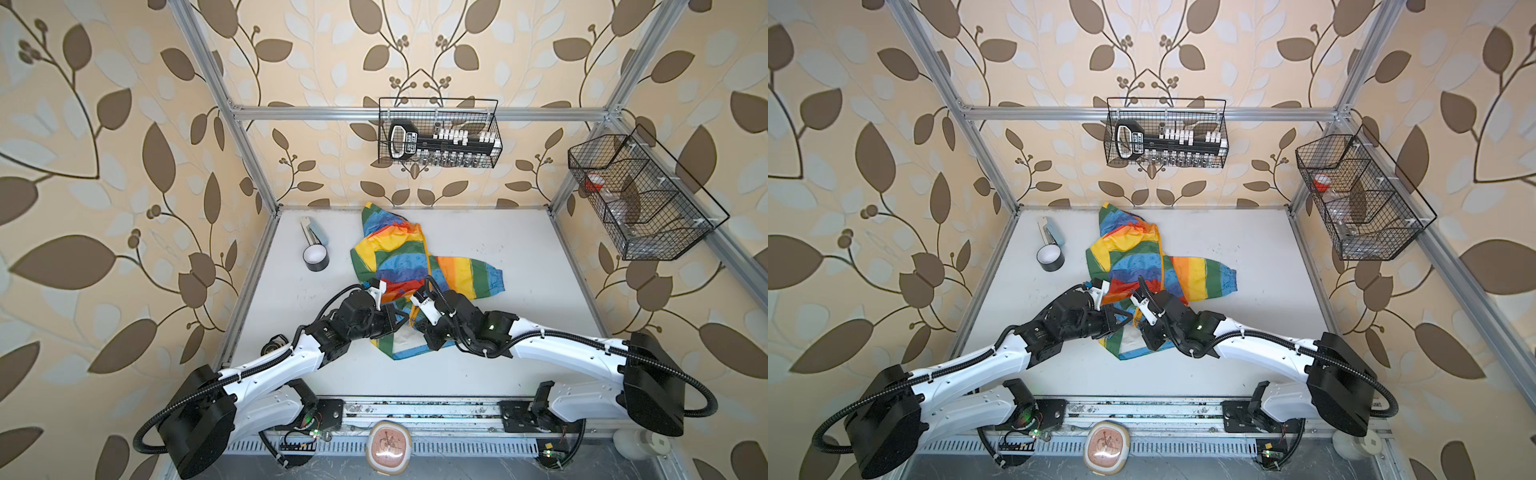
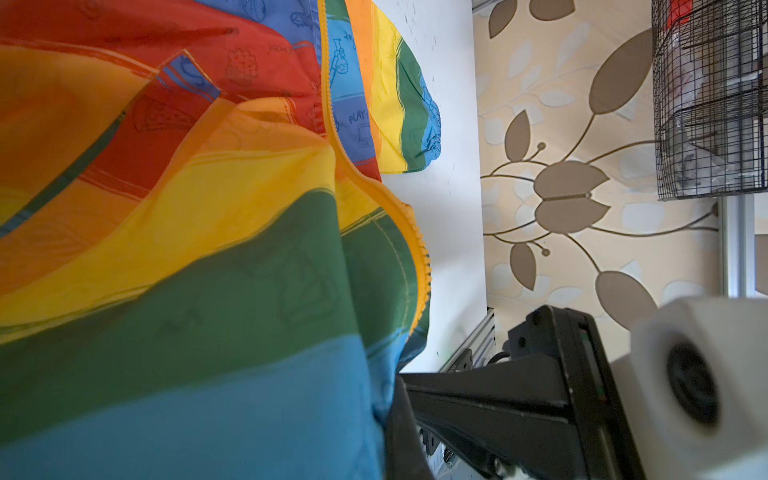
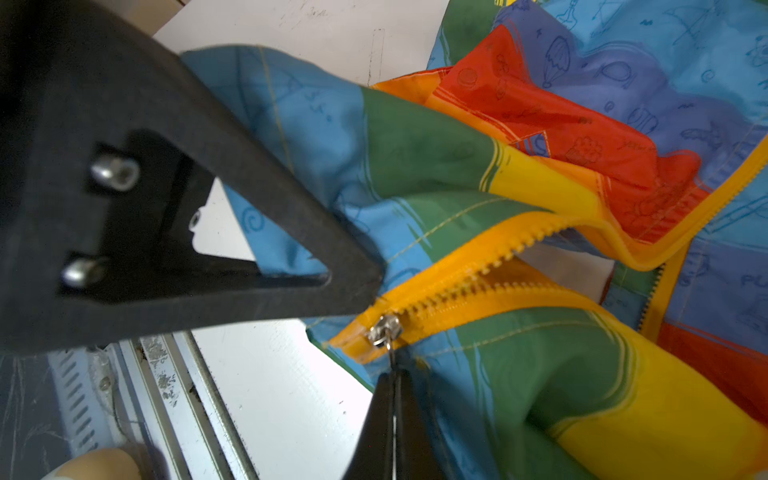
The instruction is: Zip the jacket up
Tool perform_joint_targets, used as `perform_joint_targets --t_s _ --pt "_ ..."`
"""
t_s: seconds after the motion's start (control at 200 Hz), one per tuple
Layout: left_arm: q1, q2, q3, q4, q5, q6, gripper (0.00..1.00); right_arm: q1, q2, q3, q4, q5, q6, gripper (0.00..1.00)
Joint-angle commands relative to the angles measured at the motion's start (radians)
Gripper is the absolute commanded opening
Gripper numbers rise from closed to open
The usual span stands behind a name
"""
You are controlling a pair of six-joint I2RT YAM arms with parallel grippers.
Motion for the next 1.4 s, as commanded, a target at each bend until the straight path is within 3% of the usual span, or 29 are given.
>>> perform_joint_targets --t_s 0.0,0.92,1.285,1.35,1.395 --pt "0.001 -0.008 0.021 0.023 0.037 0.006 0.0 -0.02 -0.022 -0.013 0.006 0.011 0.005 0.0" --pt "0.002 -0.037 -0.002 -0.049 0.091 0.043 0.0 -0.068 -0.028 0.007 -0.015 0.064 0.045 0.0" --pt "0.002 -0.039 0.0 -0.027 0.045 0.017 0.0 -0.061 -0.037 0.001 -0.002 0.013 0.045 0.0" --pt "0.001 -0.036 0.003 -0.019 0.039 0.006 0.14 -0.061 -0.039 -0.003 0.0 0.01 0.045 0.0" --pt "0.001 -0.036 0.004 -0.017 0.031 -0.005 0.29 -0.061 -0.038 -0.004 0.001 0.008 0.045 0.0"
